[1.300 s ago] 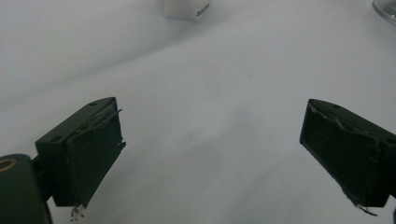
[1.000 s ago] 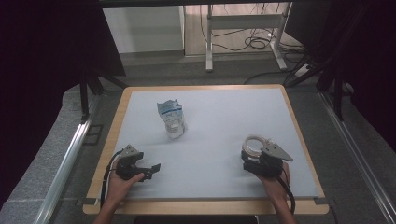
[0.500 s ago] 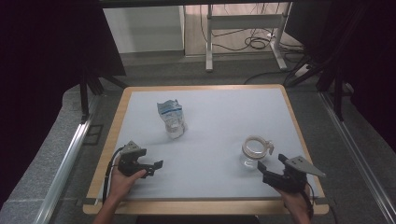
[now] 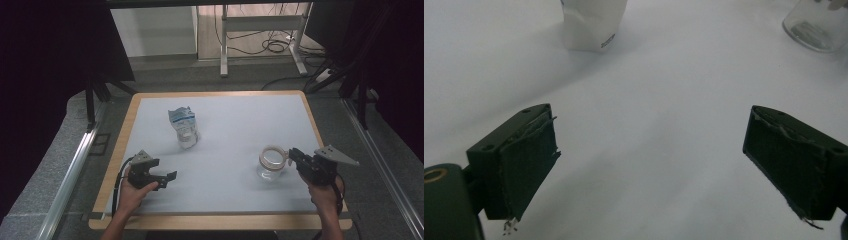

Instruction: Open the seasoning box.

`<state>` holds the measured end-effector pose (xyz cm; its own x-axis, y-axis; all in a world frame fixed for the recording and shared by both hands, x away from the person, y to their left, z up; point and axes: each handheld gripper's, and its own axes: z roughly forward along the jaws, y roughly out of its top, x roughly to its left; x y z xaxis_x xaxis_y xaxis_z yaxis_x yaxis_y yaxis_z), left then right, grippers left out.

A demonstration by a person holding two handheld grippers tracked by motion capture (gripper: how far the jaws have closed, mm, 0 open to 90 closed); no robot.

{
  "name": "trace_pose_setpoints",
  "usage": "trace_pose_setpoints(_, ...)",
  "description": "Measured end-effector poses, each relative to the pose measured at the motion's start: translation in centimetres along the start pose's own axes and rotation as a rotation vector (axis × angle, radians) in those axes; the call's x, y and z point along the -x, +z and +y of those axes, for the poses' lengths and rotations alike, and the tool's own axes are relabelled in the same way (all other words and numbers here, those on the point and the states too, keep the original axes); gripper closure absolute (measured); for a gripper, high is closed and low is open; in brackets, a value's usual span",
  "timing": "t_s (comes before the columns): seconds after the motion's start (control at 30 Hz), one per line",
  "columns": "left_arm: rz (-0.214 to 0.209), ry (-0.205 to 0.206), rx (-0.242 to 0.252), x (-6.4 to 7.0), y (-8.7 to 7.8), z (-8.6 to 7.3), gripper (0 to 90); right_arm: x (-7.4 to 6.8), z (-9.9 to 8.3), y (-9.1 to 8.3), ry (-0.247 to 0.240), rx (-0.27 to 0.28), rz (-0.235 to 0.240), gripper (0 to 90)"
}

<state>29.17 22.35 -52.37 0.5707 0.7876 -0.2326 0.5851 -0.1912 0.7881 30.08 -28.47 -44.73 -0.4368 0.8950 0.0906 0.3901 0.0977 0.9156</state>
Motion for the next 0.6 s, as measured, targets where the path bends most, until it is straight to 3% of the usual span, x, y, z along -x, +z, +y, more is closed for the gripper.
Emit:
trace_pose_setpoints(0.2, 0.009, -0.011, 0.003, 0.1, -0.2, -0.1, 8.4, 0.0, 1.1, 1.3, -0.037, -0.02, 0.002, 90.0)
trace_pose_setpoints(0.6, 0.0, 0.009, 0.002, 1.2, -0.2, -0.2, 10.8, 0.4, 0.2, 1.4, -0.045, -0.049, -0.033, 90.0)
